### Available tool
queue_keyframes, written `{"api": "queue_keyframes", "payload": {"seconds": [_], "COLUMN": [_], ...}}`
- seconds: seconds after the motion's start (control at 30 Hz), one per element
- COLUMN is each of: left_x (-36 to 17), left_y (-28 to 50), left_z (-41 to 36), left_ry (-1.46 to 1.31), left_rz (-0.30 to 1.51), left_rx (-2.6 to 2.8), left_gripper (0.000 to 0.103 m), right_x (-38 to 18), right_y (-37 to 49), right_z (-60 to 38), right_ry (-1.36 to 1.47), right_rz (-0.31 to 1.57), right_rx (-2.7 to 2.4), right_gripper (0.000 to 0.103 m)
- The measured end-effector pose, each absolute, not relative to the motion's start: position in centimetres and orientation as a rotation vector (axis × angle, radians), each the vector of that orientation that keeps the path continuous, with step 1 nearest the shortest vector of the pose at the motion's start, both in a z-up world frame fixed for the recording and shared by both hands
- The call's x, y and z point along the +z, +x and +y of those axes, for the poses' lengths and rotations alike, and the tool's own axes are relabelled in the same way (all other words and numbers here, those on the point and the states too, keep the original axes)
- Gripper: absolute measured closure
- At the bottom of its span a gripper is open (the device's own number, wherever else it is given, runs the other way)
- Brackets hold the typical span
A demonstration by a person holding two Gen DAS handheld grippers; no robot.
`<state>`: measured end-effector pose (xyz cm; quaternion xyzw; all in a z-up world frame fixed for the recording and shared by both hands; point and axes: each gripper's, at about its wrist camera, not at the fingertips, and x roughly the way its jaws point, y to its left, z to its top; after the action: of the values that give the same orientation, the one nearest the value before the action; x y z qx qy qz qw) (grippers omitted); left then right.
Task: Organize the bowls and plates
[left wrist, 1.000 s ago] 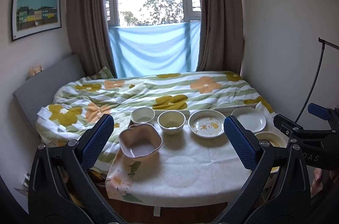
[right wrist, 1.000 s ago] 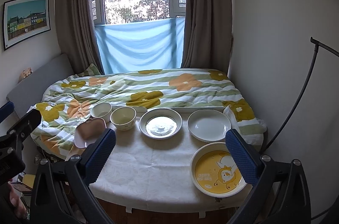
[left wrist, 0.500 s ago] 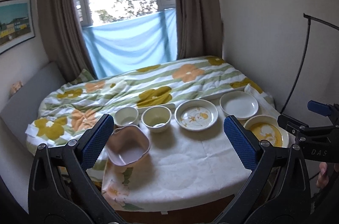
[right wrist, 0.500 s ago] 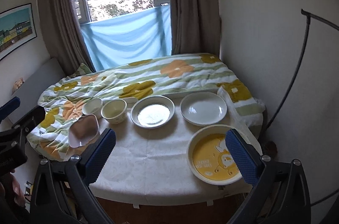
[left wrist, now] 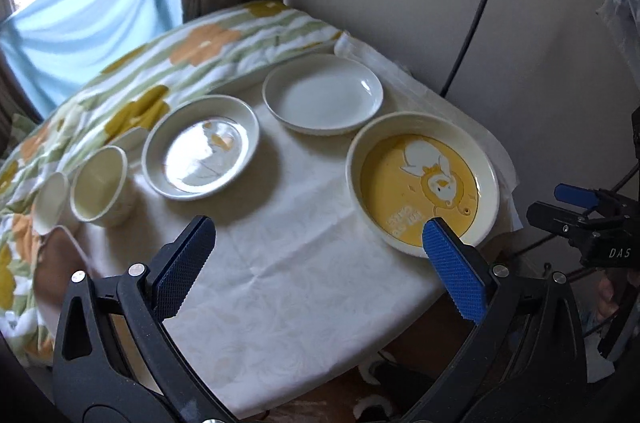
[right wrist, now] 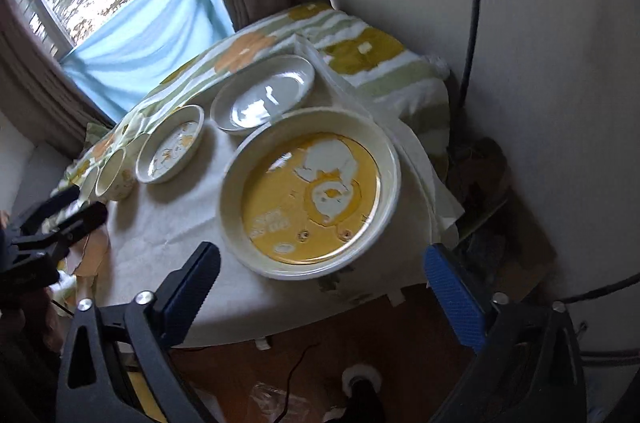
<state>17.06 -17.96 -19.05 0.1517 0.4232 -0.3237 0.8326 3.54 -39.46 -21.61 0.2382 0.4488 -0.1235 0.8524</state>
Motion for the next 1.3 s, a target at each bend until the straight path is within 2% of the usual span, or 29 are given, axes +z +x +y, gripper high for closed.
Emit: {"api": "queue_keyframes", "payload": {"seconds": [0.13, 0.27, 0.4, 0.47, 0.57, 0.63, 0.73, 0.93, 1.03, 1.3], "left_x": [-23.8, -27.4, -30.0, -30.6, -31.0, -31.3, -31.7, -32.3, -32.7, -32.6], "left_y": [20.0, 22.1, 23.8, 24.3, 24.8, 25.0, 25.2, 25.3, 25.6, 26.5], "left_z": [-21.6, -23.8, -25.4, -25.8, -25.7, -25.8, -25.8, -25.9, -26.1, -26.1], "left_ry": [0.299, 0.283, 0.283, 0.266, 0.259, 0.25, 0.239, 0.229, 0.222, 0.229], "left_rz": [1.027, 1.154, 1.224, 1.246, 1.284, 1.3, 1.315, 1.333, 1.323, 1.318], "left_rx": [-0.778, -0.847, -0.87, -0.887, -0.894, -0.903, -0.906, -0.911, -0.9, -0.886], "left_gripper": [0.002, 0.031, 0.037, 0.049, 0.06, 0.067, 0.079, 0.082, 0.09, 0.091], "right_x": [-25.3, -27.6, -29.0, -29.4, -29.5, -29.7, -30.1, -30.5, -30.8, -30.8], "right_y": [4.8, 6.0, 7.3, 7.8, 8.3, 8.6, 9.2, 9.1, 9.2, 9.4], "right_z": [-42.6, -44.6, -46.0, -46.7, -47.1, -47.2, -47.7, -48.3, -48.7, -48.6], "right_ry": [0.634, 0.726, 0.749, 0.758, 0.767, 0.773, 0.767, 0.793, 0.801, 0.791], "right_rz": [0.989, 0.994, 1.005, 1.001, 0.997, 0.998, 1.011, 1.013, 1.014, 1.023], "right_rx": [-0.196, -0.134, -0.134, -0.127, -0.103, -0.082, -0.086, -0.097, -0.103, -0.108], "right_gripper": [0.026, 0.039, 0.044, 0.047, 0.056, 0.069, 0.075, 0.085, 0.09, 0.091]}}
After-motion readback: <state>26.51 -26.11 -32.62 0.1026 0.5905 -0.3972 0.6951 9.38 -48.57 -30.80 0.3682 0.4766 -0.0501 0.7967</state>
